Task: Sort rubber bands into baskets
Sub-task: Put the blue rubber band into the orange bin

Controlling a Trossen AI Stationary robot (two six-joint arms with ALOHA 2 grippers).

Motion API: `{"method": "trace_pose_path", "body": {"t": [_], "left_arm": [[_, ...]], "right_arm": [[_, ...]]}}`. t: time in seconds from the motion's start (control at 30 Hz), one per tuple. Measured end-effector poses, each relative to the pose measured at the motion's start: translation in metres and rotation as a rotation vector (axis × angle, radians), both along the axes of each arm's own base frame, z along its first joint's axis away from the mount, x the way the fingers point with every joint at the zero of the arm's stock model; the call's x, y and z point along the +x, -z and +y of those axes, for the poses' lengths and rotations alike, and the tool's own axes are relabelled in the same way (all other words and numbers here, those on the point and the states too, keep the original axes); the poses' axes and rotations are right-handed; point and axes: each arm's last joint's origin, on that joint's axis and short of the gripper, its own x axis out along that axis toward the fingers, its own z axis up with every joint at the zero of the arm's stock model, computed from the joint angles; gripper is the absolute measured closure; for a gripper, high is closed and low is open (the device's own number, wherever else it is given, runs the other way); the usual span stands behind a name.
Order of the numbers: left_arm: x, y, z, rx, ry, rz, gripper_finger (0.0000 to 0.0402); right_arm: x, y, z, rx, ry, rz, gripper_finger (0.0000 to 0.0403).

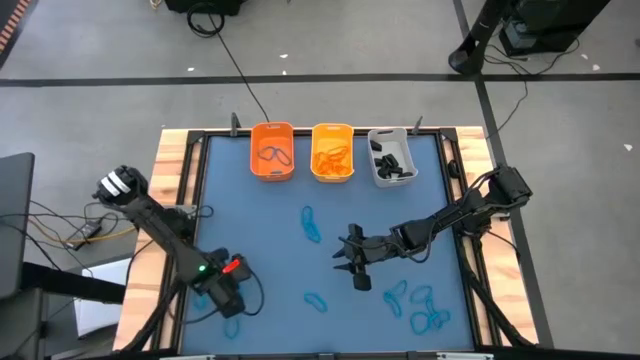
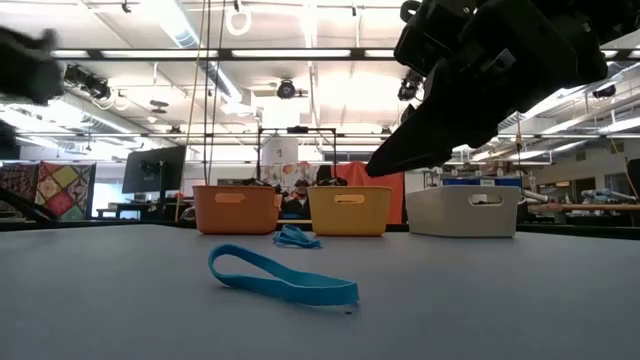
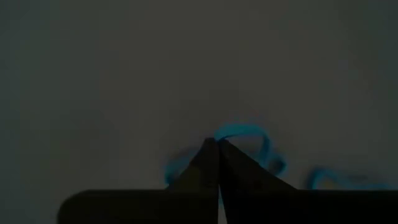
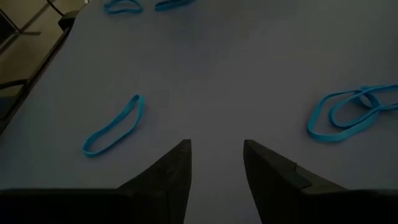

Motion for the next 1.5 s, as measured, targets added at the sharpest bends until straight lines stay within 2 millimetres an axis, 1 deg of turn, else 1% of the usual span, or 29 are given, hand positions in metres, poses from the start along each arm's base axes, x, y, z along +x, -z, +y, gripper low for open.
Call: {"method": "trace_pose_path", "body": {"t": [0.27, 0.5, 0.63, 0.77, 0.83, 0.93, 1.1, 1.2, 1.27, 1.33, 1.4, 1.5], "left_arm": [[0.03, -0.011, 0.024, 0.096, 0.089, -0.075, 0.0397], [0.052, -0.033, 0.055, 0.282, 0.082, -0.099, 0.0397], [0.059, -0.045, 0.08, 0.377, 0.028, -0.103, 0.0397], [0.065, -0.047, 0.112, 0.544, -0.036, -0.077, 0.0397], [0.069, -0.048, 0.129, 0.59, -0.05, -0.056, 0.0398], [0.075, -0.048, 0.154, 0.609, -0.069, -0.029, 0.0398], [0.079, -0.049, 0.193, 0.625, -0.094, 0.007, 0.0399], [0.077, -0.048, 0.21, 0.538, -0.111, 0.026, 0.0399], [0.075, -0.046, 0.215, 0.401, -0.092, 0.034, 0.0399], [0.072, -0.044, 0.213, 0.261, -0.064, 0.056, 0.0397], [0.068, -0.04, 0.204, 0.165, -0.04, 0.093, 0.0396], [0.061, -0.031, 0.18, 0.078, 0.018, 0.148, 0.0396]], "right_arm": [[0.0, 0.0, 0.0, 0.013, 0.008, 0.0, 0.0245], [0.0, 0.0, 0.0, 0.044, 0.028, 0.005, 0.0245], [-0.001, 0.0, 0.003, 0.071, 0.034, 0.009, 0.0245], [-0.004, 0.002, 0.008, 0.083, 0.029, 0.041, 0.0245], [-0.007, 0.005, 0.01, 0.096, 0.04, 0.081, 0.0245], [-0.012, 0.008, 0.014, 0.116, 0.098, 0.116, 0.0245], [-0.014, 0.008, 0.018, 0.101, 0.172, 0.098, 0.0245], [-0.014, 0.008, 0.019, 0.134, 0.199, 0.1, 0.0245], [-0.015, 0.009, 0.021, 0.158, 0.211, 0.104, 0.0245], [-0.017, 0.009, 0.024, 0.163, 0.21, 0.111, 0.0245], [-0.02, 0.01, 0.027, 0.148, 0.216, 0.119, 0.0245], [-0.025, 0.014, 0.028, 0.077, 0.265, 0.142, 0.0245]]}}
